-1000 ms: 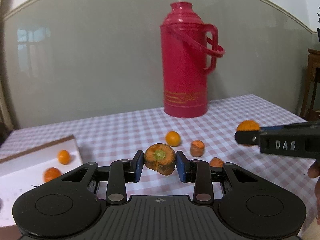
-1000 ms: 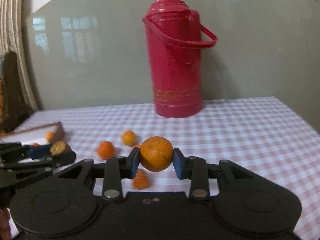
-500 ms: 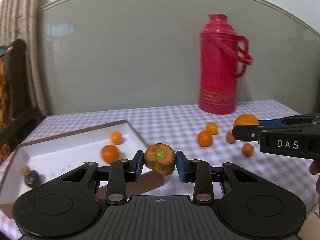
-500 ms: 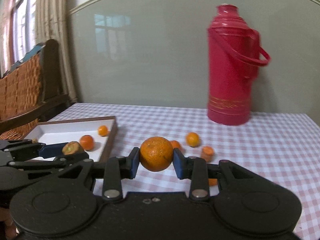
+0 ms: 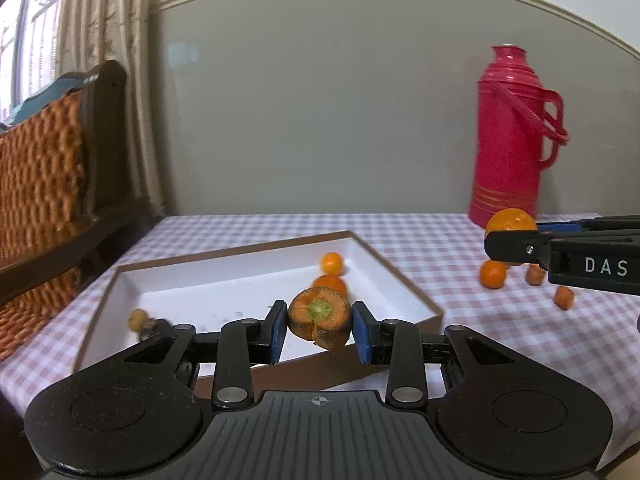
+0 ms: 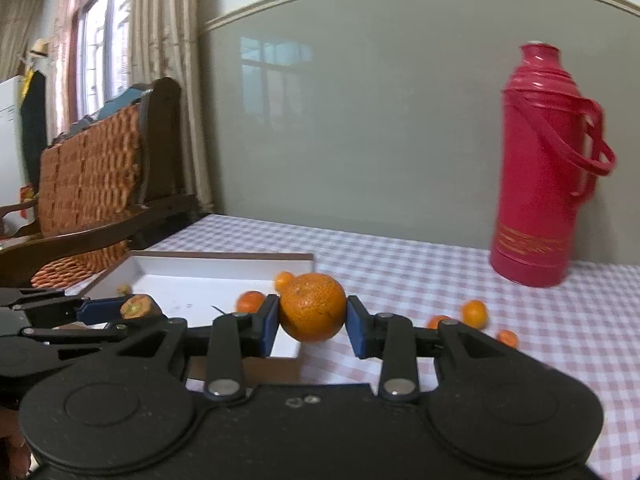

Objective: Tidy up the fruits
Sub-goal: 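Carry the cut piece and mandarin with both grippers over the white box, then open the left gripper dropping the cut piece while the right gripper releases the mandarin into the box, then withdraw both grippers from the box toward the remaining fruits, then close the left gripper on a mandarin while the right gripper grasps an orange cut piece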

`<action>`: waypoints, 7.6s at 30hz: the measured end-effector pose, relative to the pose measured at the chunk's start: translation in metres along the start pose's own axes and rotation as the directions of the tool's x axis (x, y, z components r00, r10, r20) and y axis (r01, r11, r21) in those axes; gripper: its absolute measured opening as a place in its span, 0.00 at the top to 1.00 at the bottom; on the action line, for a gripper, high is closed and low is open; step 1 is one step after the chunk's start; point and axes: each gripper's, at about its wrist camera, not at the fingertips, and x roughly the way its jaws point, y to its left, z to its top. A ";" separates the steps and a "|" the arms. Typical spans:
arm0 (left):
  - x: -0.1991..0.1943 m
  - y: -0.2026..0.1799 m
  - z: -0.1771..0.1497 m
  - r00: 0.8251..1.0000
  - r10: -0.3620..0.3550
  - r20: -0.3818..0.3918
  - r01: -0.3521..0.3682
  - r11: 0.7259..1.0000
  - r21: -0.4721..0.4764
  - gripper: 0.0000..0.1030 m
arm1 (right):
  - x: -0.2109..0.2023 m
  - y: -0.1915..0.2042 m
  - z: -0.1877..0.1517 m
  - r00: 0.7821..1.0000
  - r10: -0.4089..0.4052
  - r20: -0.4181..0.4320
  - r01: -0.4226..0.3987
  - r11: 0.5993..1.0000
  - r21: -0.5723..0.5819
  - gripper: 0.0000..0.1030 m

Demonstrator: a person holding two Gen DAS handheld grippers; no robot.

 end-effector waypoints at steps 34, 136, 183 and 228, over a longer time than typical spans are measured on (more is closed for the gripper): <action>0.025 0.096 0.005 0.981 0.191 0.017 -0.187 0.974 -0.129 0.66 | 0.061 0.078 0.021 0.997 0.050 0.057 -0.040 0.985 -0.170 0.74; 0.016 0.035 0.007 0.978 0.186 0.098 -0.184 0.982 -0.029 0.00 | 0.031 0.016 0.010 0.984 -0.169 0.060 0.175 0.978 -0.116 0.06; 0.091 -0.156 0.009 0.981 -0.191 0.030 0.186 0.975 0.121 0.00 | 0.041 -0.147 -0.069 0.907 -0.340 -0.247 0.329 0.940 -0.087 0.60; 0.127 -0.205 0.016 0.964 -0.237 -0.118 0.255 0.952 0.169 0.65 | 0.011 -0.197 -0.051 0.919 -0.320 -0.229 0.346 0.935 0.082 0.77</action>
